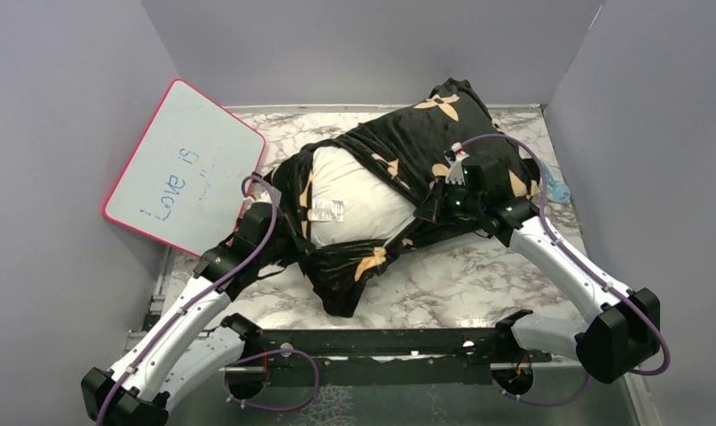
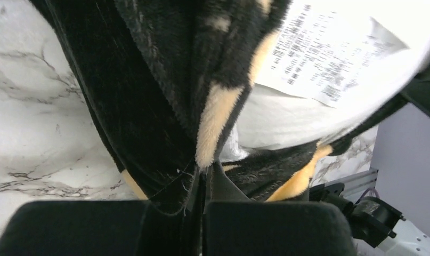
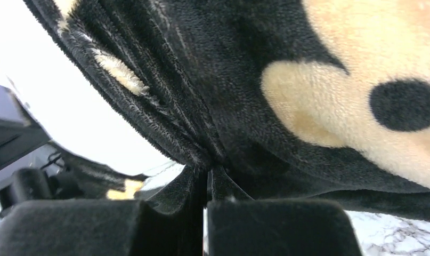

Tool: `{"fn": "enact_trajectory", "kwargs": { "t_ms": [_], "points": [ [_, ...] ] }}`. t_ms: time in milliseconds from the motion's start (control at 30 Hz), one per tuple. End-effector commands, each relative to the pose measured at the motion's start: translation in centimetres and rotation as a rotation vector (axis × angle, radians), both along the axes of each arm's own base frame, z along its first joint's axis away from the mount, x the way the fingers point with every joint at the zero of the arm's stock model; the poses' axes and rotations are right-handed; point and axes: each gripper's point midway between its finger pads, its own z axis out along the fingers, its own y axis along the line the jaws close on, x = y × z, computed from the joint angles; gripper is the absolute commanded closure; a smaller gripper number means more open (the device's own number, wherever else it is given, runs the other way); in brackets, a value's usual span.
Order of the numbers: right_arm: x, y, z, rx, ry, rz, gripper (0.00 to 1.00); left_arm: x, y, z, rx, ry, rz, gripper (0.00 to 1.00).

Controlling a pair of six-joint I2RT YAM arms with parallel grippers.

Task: Remove the pillowcase from the pillow
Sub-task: Remove the pillow from the pillowcase.

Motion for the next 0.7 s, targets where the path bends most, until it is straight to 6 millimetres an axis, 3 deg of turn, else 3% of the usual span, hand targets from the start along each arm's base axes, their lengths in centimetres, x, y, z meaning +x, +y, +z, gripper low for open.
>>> {"fn": "enact_trajectory", "kwargs": {
  "t_ms": [0, 100, 167, 300, 367, 467, 667],
  "points": [
    [-1.4, -0.5, 2.3, 0.023, -0.032, 0.133, 0.92, -2.2, -0.3, -5.0, -0.013, 0.139, -0.062, 1.00],
    [-2.1, 1.5, 7.0, 0.068, -0.137, 0.252, 0.81, -1.7, -1.0, -4.9, -0.045, 0.113, -0.077, 1.00],
    [-2.3, 2.6, 9.0, 0.040, -0.178, 0.295, 0.72, -1.4, -1.0, -5.0, -0.035, 0.107, -0.075, 1.00],
    [-3.4, 6.7, 10.9, -0.017, -0.248, 0.363, 0.53, -1.4, -1.1, -5.2, -0.040, 0.107, -0.077, 1.00],
    [-4.4, 9.6, 10.8, -0.050, -0.263, 0.406, 0.47, -1.3, -1.1, -5.1, -0.042, 0.099, -0.075, 1.00],
    [-5.4, 13.6, 8.2, -0.149, -0.247, 0.440, 0.38, -1.3, -1.0, -4.8, -0.050, 0.082, -0.068, 1.00],
    [-0.6, 15.1, 2.7, -0.396, -0.294, 0.312, 0.23, -1.6, -0.8, -4.1, -0.085, 0.053, -0.051, 1.00]
  ]
}}
